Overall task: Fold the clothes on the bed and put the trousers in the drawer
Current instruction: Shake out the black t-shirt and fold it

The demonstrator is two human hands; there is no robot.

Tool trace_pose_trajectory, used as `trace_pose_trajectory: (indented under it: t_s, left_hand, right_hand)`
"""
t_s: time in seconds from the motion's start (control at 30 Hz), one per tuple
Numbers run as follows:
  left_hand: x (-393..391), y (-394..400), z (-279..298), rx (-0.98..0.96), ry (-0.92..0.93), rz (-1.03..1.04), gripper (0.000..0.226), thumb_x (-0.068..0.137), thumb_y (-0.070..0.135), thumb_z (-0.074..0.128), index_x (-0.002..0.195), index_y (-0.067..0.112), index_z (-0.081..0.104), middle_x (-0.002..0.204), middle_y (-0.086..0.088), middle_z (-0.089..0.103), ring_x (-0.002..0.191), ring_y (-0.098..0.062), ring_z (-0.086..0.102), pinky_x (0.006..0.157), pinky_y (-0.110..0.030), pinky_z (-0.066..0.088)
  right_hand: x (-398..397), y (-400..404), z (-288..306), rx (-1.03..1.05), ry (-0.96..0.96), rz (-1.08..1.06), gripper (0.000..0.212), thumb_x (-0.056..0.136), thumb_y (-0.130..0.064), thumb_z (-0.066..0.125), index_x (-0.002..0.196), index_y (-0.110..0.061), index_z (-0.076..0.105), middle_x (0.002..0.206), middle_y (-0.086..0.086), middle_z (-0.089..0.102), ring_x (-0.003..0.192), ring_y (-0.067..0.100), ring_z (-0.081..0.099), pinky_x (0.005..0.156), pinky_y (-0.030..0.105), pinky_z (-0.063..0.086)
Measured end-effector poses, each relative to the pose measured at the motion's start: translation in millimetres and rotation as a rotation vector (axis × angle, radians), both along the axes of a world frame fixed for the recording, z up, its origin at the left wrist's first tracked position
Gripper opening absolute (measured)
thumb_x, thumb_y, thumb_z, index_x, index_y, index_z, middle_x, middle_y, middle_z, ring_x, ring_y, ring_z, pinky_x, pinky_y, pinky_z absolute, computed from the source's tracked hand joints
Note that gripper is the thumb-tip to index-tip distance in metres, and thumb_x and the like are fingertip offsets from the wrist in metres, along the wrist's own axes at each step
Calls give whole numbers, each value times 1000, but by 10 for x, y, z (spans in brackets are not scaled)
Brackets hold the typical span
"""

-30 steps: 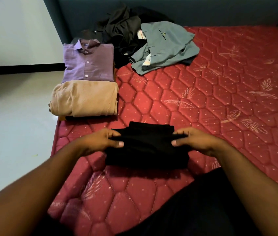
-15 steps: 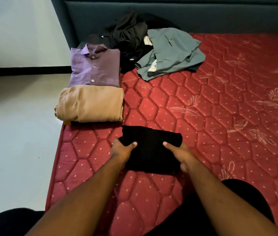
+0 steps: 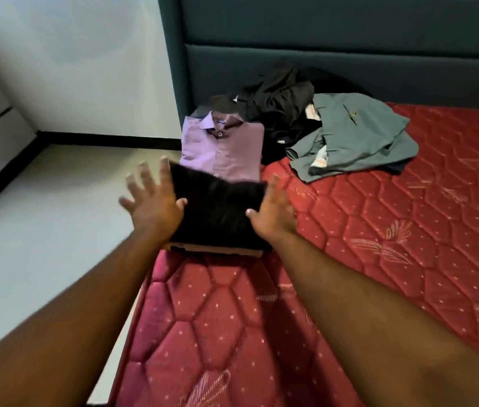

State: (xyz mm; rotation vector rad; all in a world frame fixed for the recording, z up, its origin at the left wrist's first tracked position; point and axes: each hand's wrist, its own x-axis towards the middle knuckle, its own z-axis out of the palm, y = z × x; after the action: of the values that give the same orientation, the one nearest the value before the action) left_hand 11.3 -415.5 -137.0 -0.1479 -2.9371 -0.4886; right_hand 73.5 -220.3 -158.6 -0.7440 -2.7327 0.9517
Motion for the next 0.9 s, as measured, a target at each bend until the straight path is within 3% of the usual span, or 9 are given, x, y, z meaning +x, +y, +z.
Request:
trace_pose_trajectory:
  t_s: [0.03, 0.07, 0.17, 0.27, 0.4, 0.5, 0.6, 0.67, 0.9]
  left_hand:
    - [-54, 74, -83, -73, 24, -106, 78, 93, 40, 56, 155, 30, 10, 163, -7, 8, 148, -35, 8, 110, -62, 18]
    - [-83, 154, -184, -76, -4, -228, 71, 96, 40, 49, 155, 32, 10, 164, 0, 4, 150, -30, 1, 111, -65, 12]
    - [-177, 251, -659, -66, -274, -311, 57, 100, 56, 25, 153, 44, 9, 164, 13, -4, 151, -18, -8, 114, -65, -1]
    - [-176, 177, -943, -60, -288, -270, 56, 96, 64, 16, 149, 55, -2, 160, 22, -15, 148, -12, -19, 113, -61, -10]
    - [-204, 215, -926, -89, -350, -282, 57, 94, 68, 14, 146, 58, -8, 158, 23, -22, 146, -12, -24, 111, -65, -11]
    - [-193, 265, -749, -174, -410, -273, 59, 95, 68, 14, 148, 55, -8, 160, 18, -20, 147, -18, -24, 108, -70, -11]
    - [-181, 485, -413, -286, -253, -290, 61, 99, 59, 22, 153, 44, -1, 163, 8, -12, 148, -29, -20, 106, -73, -10]
    - [-173, 717, -202, -274, -152, -355, 63, 99, 55, 27, 154, 40, 0, 164, 4, -10, 149, -30, -17, 106, -72, -11]
    - [-616, 1748, 85, -163, -123, -418, 73, 96, 45, 45, 155, 32, 6, 164, -3, 1, 151, -27, -5, 115, -63, 0]
  right_hand:
    - [-94, -73, -80, 246, -45, 128, 85, 89, -48, 58, 154, -29, 6, 157, 9, 21, 141, 34, 27, 111, 52, 30]
    - [-161, -143, -146, 339, -80, 294, 76, 93, -53, 48, 153, -35, 5, 161, 3, 12, 145, 33, 16, 114, 57, 21]
    - [-340, -238, -382, 234, -281, 491, 58, 97, -60, 29, 150, -50, 7, 162, -12, -5, 149, 25, -9, 114, 64, 0]
    - [-301, -133, -606, 183, -287, 462, 58, 94, -67, 27, 145, -59, 1, 160, -21, -11, 148, 17, -16, 113, 64, -2]
    - [-268, -68, -619, 131, -311, 477, 61, 92, -70, 28, 143, -61, -2, 158, -24, -16, 146, 14, -20, 113, 64, 2]
    - [-238, 25, -456, 162, -395, 539, 64, 92, -70, 30, 146, -57, -2, 158, -19, -19, 147, 17, -19, 112, 67, 2]
    - [-214, 244, -166, 259, -389, 548, 67, 93, -67, 34, 149, -50, 3, 162, -9, -13, 148, 24, -13, 111, 66, 4]
    - [-182, 474, 37, 315, -324, 523, 68, 94, -62, 39, 152, -41, 10, 163, -4, -3, 149, 24, -4, 114, 61, 10]
    - [-496, 1498, 194, 464, -198, 439, 64, 89, -48, 59, 145, -25, 39, 155, 7, 27, 143, 26, 23, 113, 48, 30]
